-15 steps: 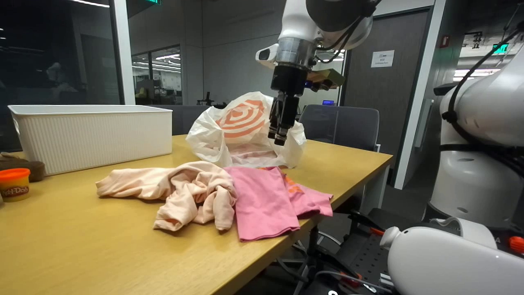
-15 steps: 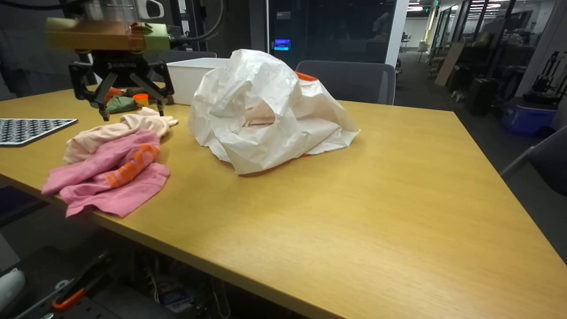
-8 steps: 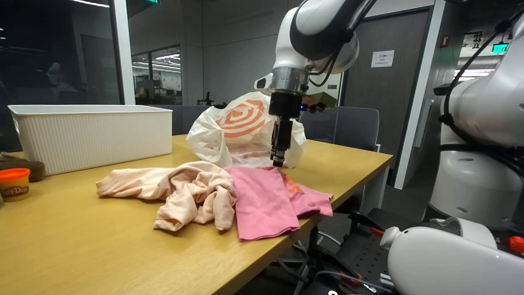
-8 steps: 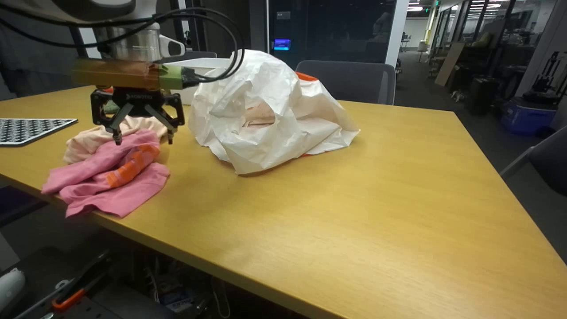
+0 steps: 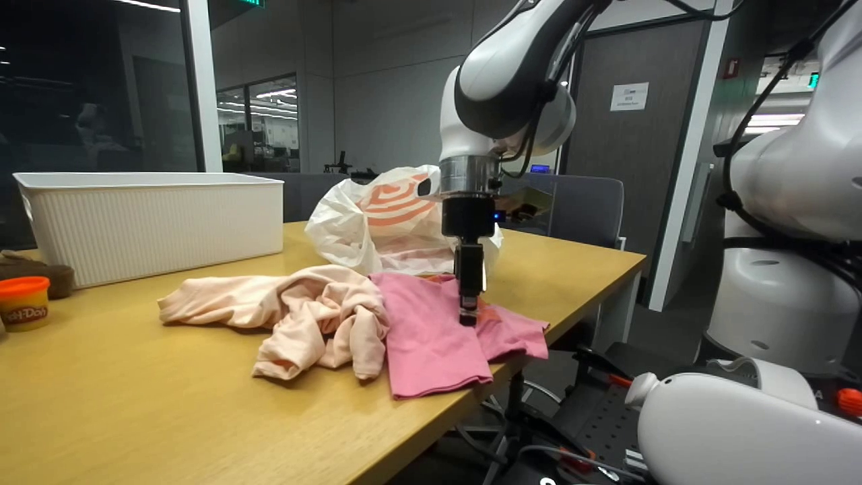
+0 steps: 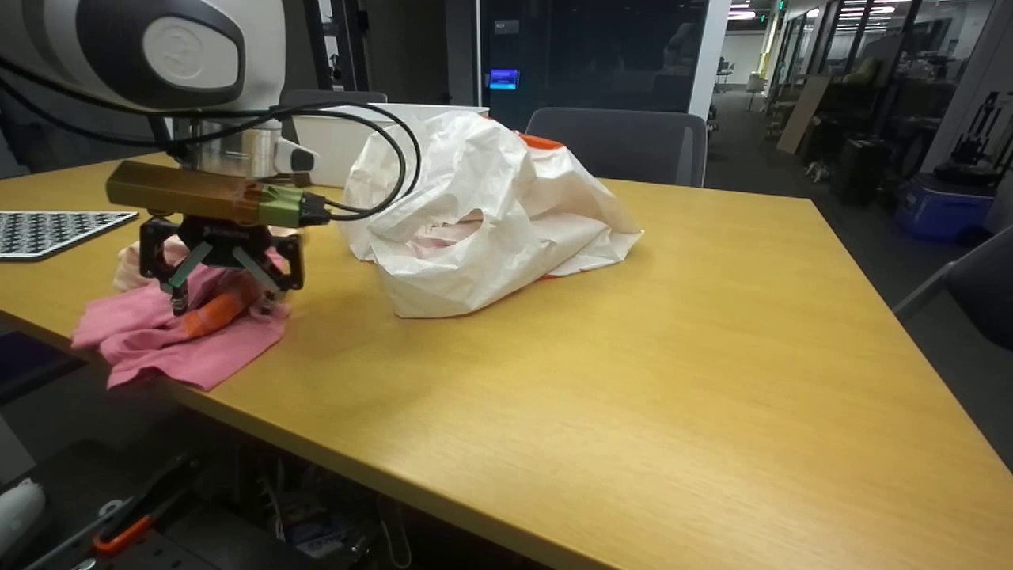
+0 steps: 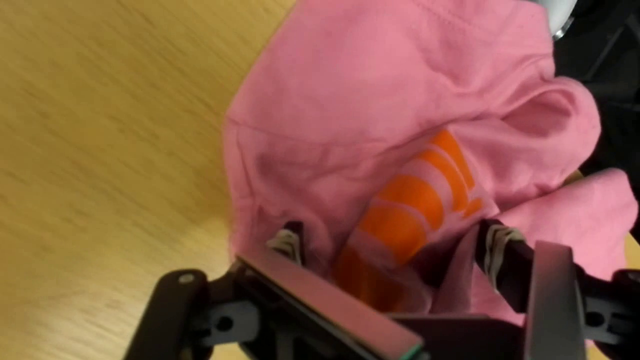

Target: Put the t-shirts in the plastic bag.

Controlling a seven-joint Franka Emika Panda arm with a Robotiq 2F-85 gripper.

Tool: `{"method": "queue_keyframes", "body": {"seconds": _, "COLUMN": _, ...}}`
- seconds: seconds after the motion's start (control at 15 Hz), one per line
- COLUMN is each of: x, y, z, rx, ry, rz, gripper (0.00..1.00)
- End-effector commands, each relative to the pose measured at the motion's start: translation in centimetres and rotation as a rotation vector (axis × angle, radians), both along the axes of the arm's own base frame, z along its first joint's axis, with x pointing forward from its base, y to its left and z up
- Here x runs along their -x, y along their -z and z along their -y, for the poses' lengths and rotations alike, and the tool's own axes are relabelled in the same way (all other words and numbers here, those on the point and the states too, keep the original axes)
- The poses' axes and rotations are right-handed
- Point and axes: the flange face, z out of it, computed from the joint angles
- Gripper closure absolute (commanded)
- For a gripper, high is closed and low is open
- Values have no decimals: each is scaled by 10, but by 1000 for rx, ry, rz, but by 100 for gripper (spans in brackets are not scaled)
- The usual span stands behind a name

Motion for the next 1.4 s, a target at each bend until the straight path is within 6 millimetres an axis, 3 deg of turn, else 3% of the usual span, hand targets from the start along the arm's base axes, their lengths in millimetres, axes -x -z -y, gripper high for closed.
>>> {"method": "queue_keyframes", "body": {"seconds": 0.0, "x": 4, "y": 10, "z": -12, "rx": -4, "ry": -6, "rz": -30, "gripper": 42}}
{"method": "queue_keyframes", "body": {"seconds": 0.47, "x": 1, "y": 4, "z": -19, "rx": 5, "ry": -7, "rz": 8, "gripper": 95}}
{"method": "queue_keyframes", "body": {"seconds": 0.67, "x": -6, "y": -16, "z": -16, "rx": -10, "ry": 19, "rz": 64, "gripper": 100}}
{"method": "queue_keyframes", "body": {"seconds": 1.07, "x": -16, "y": -70, "z": 9, "rx": -75, "ry": 120, "rz": 196, "gripper": 98}}
{"method": "queue_keyframes", "body": {"seconds": 1.33, "x": -39, "y": -95, "z": 27, "rx": -49, "ry": 224, "rz": 359, "gripper": 97}}
